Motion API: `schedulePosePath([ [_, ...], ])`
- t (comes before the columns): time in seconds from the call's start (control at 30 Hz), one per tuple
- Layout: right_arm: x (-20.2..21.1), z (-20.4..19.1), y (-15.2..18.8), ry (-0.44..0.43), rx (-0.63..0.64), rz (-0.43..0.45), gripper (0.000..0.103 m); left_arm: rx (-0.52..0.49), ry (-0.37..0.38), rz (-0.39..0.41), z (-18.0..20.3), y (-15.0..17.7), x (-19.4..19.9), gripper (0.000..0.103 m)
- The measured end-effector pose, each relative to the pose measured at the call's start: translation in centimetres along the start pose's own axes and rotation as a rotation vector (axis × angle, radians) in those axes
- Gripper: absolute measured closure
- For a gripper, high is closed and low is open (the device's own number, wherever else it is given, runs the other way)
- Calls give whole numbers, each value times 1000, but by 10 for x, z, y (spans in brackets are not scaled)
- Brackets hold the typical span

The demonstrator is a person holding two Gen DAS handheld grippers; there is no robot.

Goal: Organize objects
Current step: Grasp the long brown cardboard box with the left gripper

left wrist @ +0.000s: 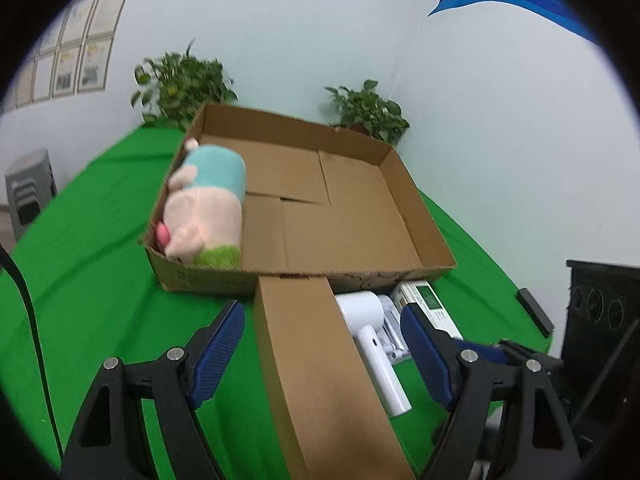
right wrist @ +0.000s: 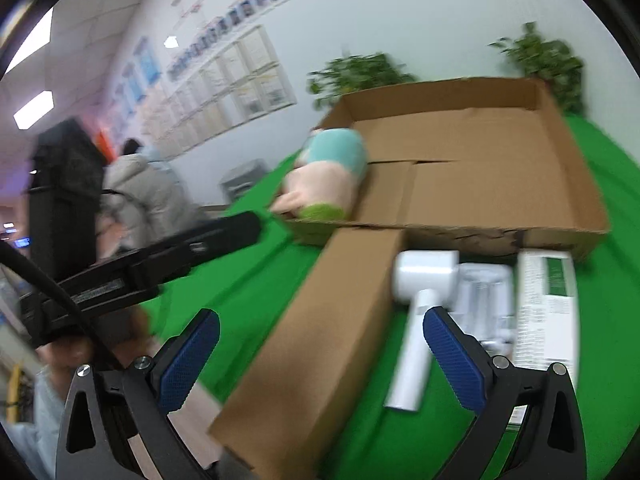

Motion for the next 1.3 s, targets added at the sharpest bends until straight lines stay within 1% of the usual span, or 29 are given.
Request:
schedulePosePath([
  [0.03, -4, -2, 4, -64, 11, -18, 1, 12, 19, -20, -3, 2, -4, 23],
  [0.07, -6, -5, 10, -101, 26, -32, 0, 23, 41, -41, -6, 5, -7, 23],
  [0.1, -9, -9, 18, -142, 48, -57, 0, 36, 77, -72, -8, 9, -12, 23],
  [0.17, -16, -12, 29, -170, 56, -103, 0, 51, 124, -113, -11, 17, -19, 23],
  [0.2, -23, -11, 36, -170, 47, -132, 0, 54, 135, -135, -12, 23, -24, 23],
  [0.3, -42, -1, 48, -148, -16, -184, 0, 73, 120, -195, -17, 37, -42, 23],
  [0.4, -58, 16, 54, -112, -92, -221, 1, 115, 145, -257, -21, 48, -59, 24],
  [0.47, -65, 20, 54, -128, -114, -219, 0, 116, 164, -283, -18, 50, -66, 24],
  [0.53, -73, 19, 52, -126, -105, -232, 0, 109, 185, -307, -12, 54, -73, 24],
  [0.63, -84, 23, 49, -81, -105, -242, 0, 110, 178, -332, -12, 59, -79, 24],
  [0.7, -87, 26, 47, -71, -100, -246, 0, 136, 187, -345, -15, 61, -80, 25],
  [0.8, -89, 24, 48, -59, -67, -254, 0, 126, 179, -348, -16, 65, -78, 29],
  [1.07, -93, 23, 46, -69, -77, -266, 0, 151, 146, -344, -22, 70, -64, 32],
  [1.3, -101, 16, 45, -62, -76, -294, 0, 182, 145, -364, -33, 77, -52, 34],
])
Point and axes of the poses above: each gripper's, at about its wrist camera, not at the fingertips, and x roughly against the way its jaws point, z to its right, y to its underside, the point moved 3 cm from there along -x, roughly the way its jaws point, and after that the axes turned 11 degrees about -y, right-handed, at the moved point
